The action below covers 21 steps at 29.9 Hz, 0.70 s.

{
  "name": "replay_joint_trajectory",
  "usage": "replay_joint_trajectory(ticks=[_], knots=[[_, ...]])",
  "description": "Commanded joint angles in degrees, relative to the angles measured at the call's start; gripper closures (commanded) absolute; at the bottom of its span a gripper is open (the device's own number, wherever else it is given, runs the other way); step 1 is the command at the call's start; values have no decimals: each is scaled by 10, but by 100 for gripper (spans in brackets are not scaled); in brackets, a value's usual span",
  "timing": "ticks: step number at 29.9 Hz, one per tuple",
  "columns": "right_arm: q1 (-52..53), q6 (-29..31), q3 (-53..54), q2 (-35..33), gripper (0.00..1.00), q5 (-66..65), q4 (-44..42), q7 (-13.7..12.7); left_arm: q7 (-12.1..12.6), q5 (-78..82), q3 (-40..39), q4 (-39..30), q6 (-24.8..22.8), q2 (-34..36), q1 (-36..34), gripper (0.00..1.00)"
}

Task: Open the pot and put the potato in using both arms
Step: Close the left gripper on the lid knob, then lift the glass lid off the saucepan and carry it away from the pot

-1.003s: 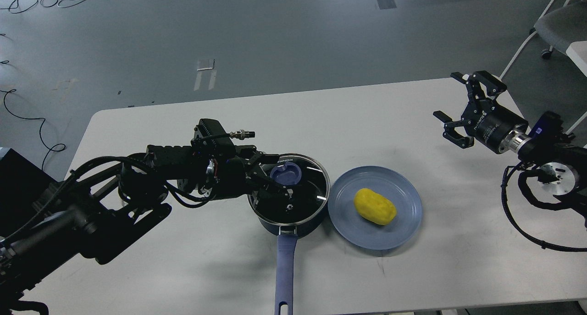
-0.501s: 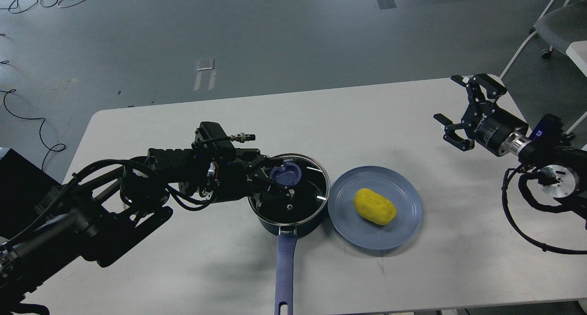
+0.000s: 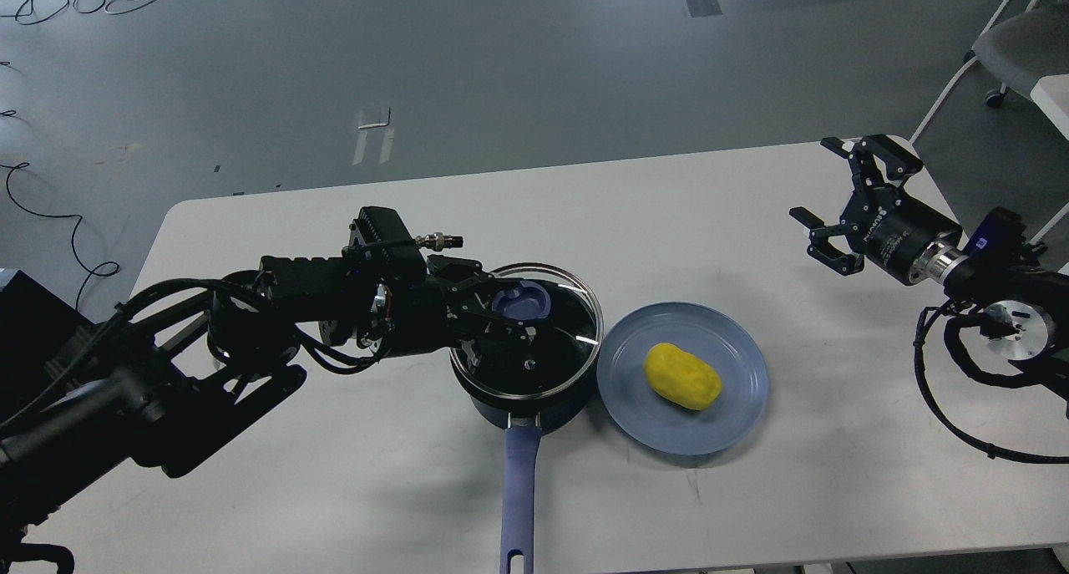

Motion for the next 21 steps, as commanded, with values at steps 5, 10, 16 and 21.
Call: replay_joint_trajectory(ticks=[5,10,16,21], knots=[[0,0,0,0,1,0,0,0,0,-6,0,-16,-4,83,-28,58],[0,0,0,5,1,0,0,0,0,-19,1,-11,0,159,-24,58],[1,0,0,6,1,0,0,0,0,-24,32,11,42,217,1,58],[-1,0,0,4,1,0,0,0,0,-70,55,80,83,216,42,58]])
